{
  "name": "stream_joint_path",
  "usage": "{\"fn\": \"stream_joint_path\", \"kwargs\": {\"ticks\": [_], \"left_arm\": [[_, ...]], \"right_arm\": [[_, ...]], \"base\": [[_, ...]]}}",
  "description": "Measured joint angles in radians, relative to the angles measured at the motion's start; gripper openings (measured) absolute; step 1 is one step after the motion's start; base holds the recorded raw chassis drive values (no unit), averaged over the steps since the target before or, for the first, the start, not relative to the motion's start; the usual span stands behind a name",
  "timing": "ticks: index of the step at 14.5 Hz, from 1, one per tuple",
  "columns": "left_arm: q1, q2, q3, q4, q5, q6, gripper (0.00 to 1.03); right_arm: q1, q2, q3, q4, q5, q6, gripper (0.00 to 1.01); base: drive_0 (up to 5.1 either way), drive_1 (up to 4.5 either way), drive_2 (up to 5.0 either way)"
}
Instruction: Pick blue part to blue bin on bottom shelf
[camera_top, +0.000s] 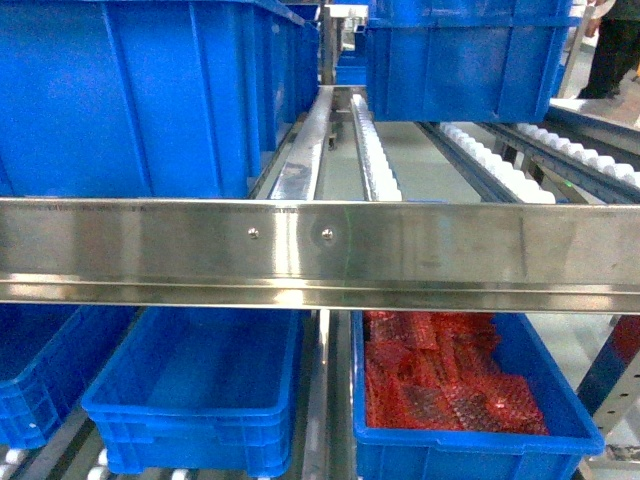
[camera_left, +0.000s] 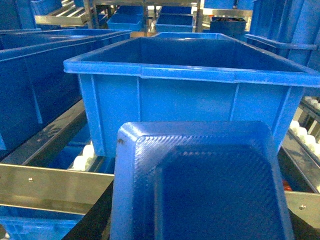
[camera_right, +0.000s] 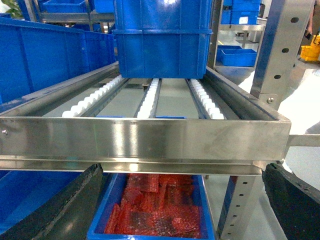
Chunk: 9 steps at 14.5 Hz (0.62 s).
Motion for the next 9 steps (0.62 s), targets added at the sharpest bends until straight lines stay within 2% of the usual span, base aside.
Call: {"fn": "stream_joint_path", "kwargs": {"ticks": [9], "left_arm": [[0.000, 0.000, 0.000, 0.000, 0.000, 0.000, 0.43]], "right_arm": [[0.000, 0.000, 0.000, 0.000, 0.003, 0.000, 0.98]], "base": [[0.0, 0.00, 0.0]]}}
